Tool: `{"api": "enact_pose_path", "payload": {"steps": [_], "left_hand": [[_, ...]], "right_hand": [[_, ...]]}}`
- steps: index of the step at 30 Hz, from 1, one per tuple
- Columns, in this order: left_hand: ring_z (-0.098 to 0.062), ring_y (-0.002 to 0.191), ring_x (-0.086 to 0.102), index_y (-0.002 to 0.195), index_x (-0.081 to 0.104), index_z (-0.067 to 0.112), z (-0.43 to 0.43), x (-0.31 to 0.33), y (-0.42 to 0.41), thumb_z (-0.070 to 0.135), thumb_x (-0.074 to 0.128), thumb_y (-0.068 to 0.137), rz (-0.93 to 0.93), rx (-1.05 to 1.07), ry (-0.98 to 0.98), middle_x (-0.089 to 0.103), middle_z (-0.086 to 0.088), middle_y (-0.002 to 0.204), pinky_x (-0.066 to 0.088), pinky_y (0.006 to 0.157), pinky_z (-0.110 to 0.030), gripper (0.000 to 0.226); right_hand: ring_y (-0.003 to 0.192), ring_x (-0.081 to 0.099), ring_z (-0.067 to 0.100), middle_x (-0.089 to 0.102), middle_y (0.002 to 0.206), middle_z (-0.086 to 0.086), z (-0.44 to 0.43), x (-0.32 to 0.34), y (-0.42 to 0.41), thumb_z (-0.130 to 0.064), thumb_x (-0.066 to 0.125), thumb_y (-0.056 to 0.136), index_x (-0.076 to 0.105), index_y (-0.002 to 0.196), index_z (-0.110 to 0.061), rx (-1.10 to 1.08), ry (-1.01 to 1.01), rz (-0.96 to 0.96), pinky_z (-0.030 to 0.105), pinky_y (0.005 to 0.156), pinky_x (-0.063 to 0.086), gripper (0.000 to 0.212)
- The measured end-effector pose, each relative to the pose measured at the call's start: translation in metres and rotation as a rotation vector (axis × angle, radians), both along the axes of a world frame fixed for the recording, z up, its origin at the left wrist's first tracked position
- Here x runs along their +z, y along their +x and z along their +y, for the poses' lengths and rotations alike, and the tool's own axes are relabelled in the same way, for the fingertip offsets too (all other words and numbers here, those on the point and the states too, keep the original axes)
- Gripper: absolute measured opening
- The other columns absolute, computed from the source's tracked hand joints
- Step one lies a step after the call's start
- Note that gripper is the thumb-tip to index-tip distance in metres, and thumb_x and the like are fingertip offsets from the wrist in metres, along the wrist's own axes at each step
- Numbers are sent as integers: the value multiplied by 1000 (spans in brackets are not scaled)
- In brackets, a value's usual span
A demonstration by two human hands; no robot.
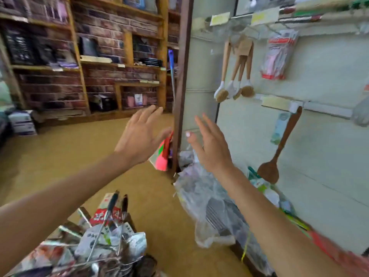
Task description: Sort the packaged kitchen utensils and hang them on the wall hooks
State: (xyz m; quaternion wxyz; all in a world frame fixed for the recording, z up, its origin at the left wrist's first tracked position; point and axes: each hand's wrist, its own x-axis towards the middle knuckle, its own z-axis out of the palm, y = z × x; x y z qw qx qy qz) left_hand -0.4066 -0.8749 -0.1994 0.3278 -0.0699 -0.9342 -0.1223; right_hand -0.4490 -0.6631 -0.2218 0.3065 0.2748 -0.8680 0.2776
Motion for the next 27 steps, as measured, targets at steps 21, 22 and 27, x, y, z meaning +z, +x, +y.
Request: {"api": "enact_pose_path", "payload": {"steps": [21,22,27], "left_hand": [[-15,83,67,99,73,19,-228,-181,86,25,55,96,-370,339,358,71,4,98,57,75,-34,19],[-14,77,66,96,74,18,-224,-200,83,23,55,96,-423,345,380,72,5,94,58,72,-34,19],[-20,84,67,99,68,20,-195,-291,58,35,56,95,-674,381,353,70,2,93,56,75,-33,20]], "right_hand": [[144,31,18,37,156,2,-299,-173,11,-60,34,100,32,152,-16,192,160,-398,37,115,31,69],[143,34,19,39,155,3,-303,-189,7,-59,35,100,34,151,-14,167,160,-455,37,113,34,68],[92,66,20,68,106,5,-315,-261,-12,-41,50,100,63,111,-7,-38,71,-782,29,71,50,38]]}}
